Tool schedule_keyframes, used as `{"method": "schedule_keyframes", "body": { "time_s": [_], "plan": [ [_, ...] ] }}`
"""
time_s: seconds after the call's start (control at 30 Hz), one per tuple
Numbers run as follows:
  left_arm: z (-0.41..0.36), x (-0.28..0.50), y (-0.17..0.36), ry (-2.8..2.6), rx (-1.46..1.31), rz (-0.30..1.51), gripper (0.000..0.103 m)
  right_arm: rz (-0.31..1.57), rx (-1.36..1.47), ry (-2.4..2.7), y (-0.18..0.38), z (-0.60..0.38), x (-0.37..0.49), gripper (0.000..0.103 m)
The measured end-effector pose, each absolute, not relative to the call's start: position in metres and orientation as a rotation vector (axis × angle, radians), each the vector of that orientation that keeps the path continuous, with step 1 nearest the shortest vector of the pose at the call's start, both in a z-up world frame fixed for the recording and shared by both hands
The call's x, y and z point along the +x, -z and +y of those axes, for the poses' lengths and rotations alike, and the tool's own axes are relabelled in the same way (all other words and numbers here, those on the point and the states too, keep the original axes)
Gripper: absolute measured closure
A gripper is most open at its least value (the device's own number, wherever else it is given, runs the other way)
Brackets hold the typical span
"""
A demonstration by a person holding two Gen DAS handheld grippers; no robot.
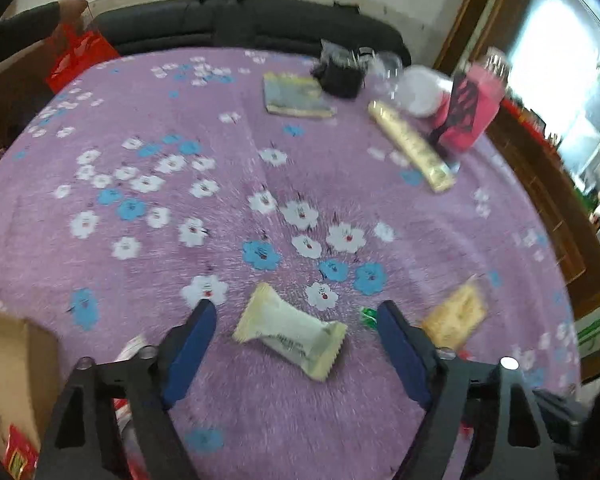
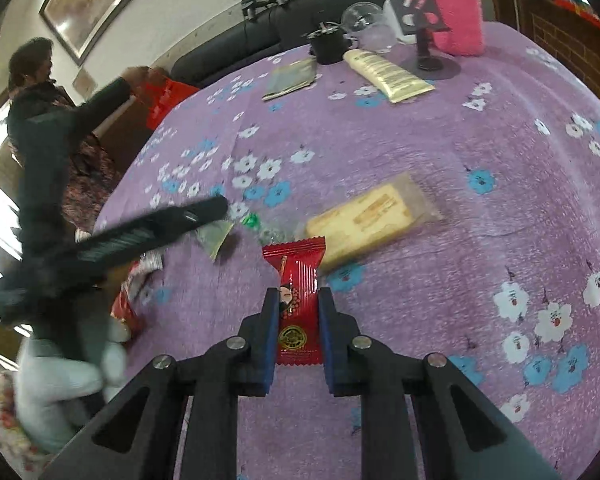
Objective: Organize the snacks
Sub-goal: 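Grasp the white pastry sachet with the left tool while the right tool grasps another red bar, then carry both snacks over the box and open both tools to drop them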
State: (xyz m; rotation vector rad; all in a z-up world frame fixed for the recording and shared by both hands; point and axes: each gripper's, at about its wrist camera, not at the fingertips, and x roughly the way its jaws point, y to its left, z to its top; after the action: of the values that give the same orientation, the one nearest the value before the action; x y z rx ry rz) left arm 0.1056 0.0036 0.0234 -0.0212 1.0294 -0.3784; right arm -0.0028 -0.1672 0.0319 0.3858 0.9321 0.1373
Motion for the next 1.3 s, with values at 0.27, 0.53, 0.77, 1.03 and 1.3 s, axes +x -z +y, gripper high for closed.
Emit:
{"method": "schedule_keyframes", "body": {
  "time_s": [0.27, 0.53, 0.77, 1.03, 1.3],
  "plan": [
    [-0.008, 0.073, -0.019, 0.425, 0.142, 0.999, 0.056, 0.915, 0.412, -0.129, -0.035, -0.175, -0.001, 0.086],
    [0.012, 0.037, -0.044, 0.465, 0.077, 0.936, 0.057, 0.895, 0.406, -0.149, -0.035, -0.17, -0.001, 0.086],
    [0.068, -0.012, -0.084, 0.44, -0.063, 0.842, 0.057, 0.856, 0.386, -0.185, -0.04, -0.162, -0.005, 0.085],
    [0.175, -0.058, -0.086, 0.174, -0.154, 0.783, 0.057, 0.784, 0.303, -0.234, -0.048, -0.133, -0.018, 0.085],
    [0.268, -0.093, -0.068, 0.037, -0.308, 0.781, 0.057, 0.81, 0.205, -0.347, -0.062, -0.058, -0.038, 0.085]
  ]
}}
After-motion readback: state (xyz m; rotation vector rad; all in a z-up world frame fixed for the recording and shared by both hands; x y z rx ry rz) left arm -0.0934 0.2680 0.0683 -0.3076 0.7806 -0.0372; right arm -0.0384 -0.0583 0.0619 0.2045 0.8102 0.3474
